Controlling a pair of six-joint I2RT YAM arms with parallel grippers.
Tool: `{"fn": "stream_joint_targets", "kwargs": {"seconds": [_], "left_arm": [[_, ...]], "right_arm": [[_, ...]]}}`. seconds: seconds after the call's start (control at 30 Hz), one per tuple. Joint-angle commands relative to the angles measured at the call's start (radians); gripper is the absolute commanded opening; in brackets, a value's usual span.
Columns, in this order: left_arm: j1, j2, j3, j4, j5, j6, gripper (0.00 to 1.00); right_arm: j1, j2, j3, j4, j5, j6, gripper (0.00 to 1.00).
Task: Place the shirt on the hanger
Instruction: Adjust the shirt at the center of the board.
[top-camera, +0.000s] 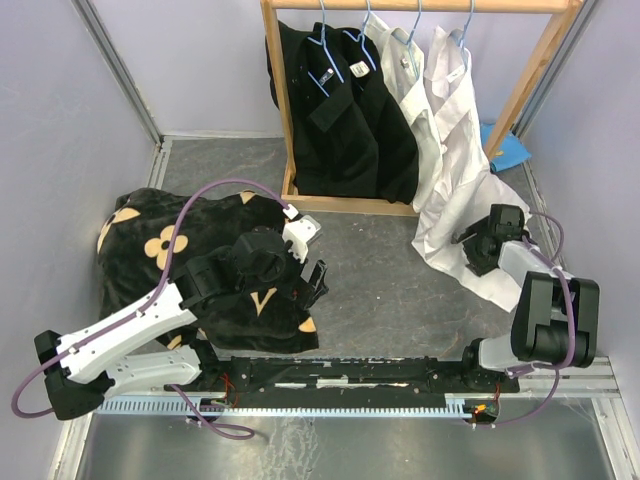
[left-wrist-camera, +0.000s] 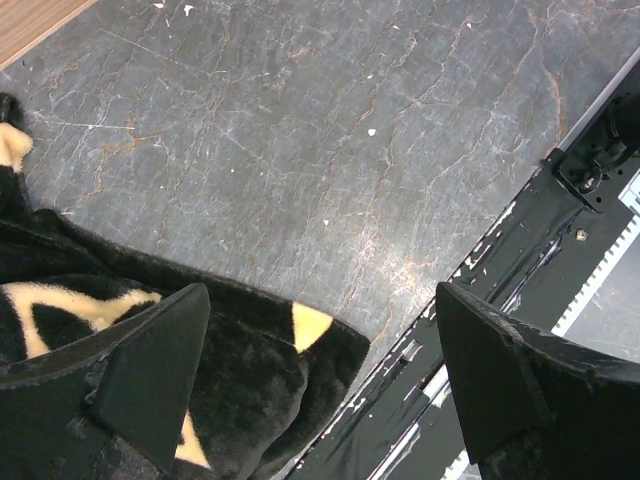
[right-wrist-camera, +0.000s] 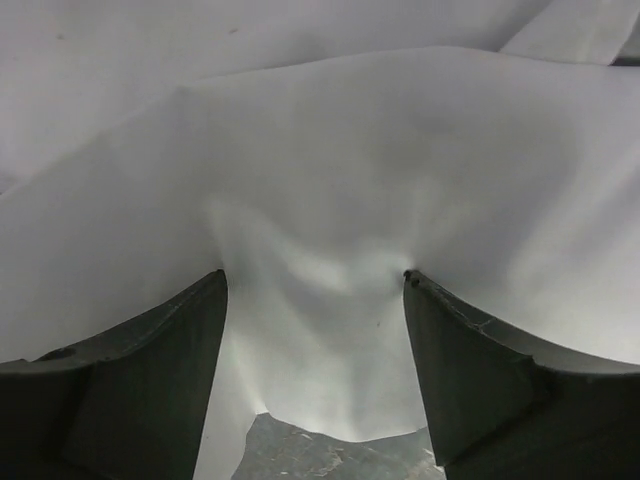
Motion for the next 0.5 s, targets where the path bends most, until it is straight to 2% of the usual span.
{"fn": "stream_joint_targets", "kwargs": {"seconds": [0.0, 0.17, 0.23, 0.33, 0.47], "left_arm": [[-0.002, -0.009, 0.004, 0.022, -0.021, 0.020, 0.99], [-0.002, -0.035, 0.006, 0.002, -0.045, 0.018, 0.99], [-0.001, -0.044, 0.007, -0.011, -0.056, 0.018, 0.99], [-0.002, -0.056, 0.006, -0.023, -0.070, 0.015, 0.99], [-0.001, -0.064, 0.007, -0.029, -0.076, 0.008, 0.99]], "right_arm": [[-0.001, 0.070, 0.003, 0.190, -0.133, -0.019, 0.71], [-0.002, 0.167, -0.005, 0.435, -0.273, -0.007, 0.28], [-0.001, 0.196, 0.008, 0.523, -0.318, -0.008, 0.16], [-0.001, 0.222, 0.039, 0.672, -0.389, 0.006, 0.08], [0.008, 0.263, 0.151, 0.811, -0.472, 0.047, 0.04]]}}
